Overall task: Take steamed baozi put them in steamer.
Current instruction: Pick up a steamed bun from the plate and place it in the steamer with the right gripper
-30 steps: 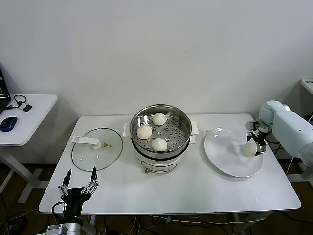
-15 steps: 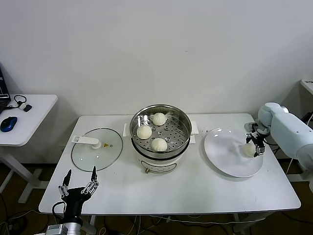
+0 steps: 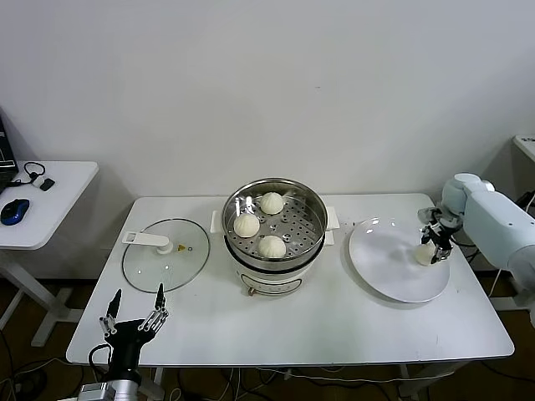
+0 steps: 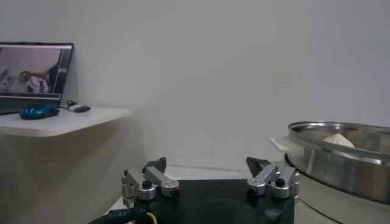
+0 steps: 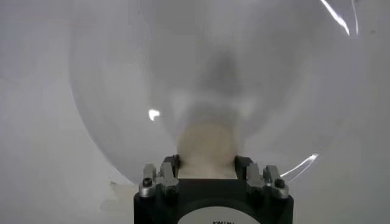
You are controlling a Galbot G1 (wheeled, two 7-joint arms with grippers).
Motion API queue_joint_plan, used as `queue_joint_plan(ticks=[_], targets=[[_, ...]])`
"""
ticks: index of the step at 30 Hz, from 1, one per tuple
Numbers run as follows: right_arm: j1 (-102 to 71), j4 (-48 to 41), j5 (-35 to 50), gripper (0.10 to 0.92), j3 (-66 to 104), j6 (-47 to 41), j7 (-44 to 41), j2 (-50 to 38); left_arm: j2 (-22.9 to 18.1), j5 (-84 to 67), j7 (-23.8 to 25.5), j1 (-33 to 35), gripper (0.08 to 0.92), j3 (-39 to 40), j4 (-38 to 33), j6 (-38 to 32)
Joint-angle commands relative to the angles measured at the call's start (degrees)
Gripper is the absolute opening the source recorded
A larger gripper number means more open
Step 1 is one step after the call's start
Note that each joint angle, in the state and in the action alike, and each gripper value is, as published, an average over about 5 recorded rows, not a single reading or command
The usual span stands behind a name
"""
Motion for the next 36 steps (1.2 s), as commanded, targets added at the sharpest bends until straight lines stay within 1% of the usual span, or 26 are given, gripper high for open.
queue_joint_plan(ticks=[1, 9, 20, 27, 36], targets=[[5.88, 7.24, 7.64, 0.602, -8.16, -1.75, -0.74, -2.67, -0.05, 0.05, 0.0, -0.24, 0.823, 0.07, 0.12, 0.06], [18.91, 14.35, 22.83, 0.602, -20.35, -6.01, -1.63, -4.32, -0.22, 0.57, -0.02, -1.26, 0.823, 0.59, 0.13, 0.46], [34.16, 24.09, 35.98, 0.606, -33.17, -10.43, -2.29, -3.21, -0.36, 1.23, -0.01, -1.9, 0.823, 1.58, 0.09, 0.58], [39.61, 27.58, 43.77, 0.611, -36.95, -14.14, -1.93, 0.62, -0.36, 1.57, -0.02, -1.97, 0.823, 2.0, -0.15, 0.67], [39.56, 27.27, 49.47, 0.607, -38.36, -18.34, -0.56, 8.7, -0.43, 1.6, -0.02, -2.21, 0.823, 2.0, -0.51, 0.65]])
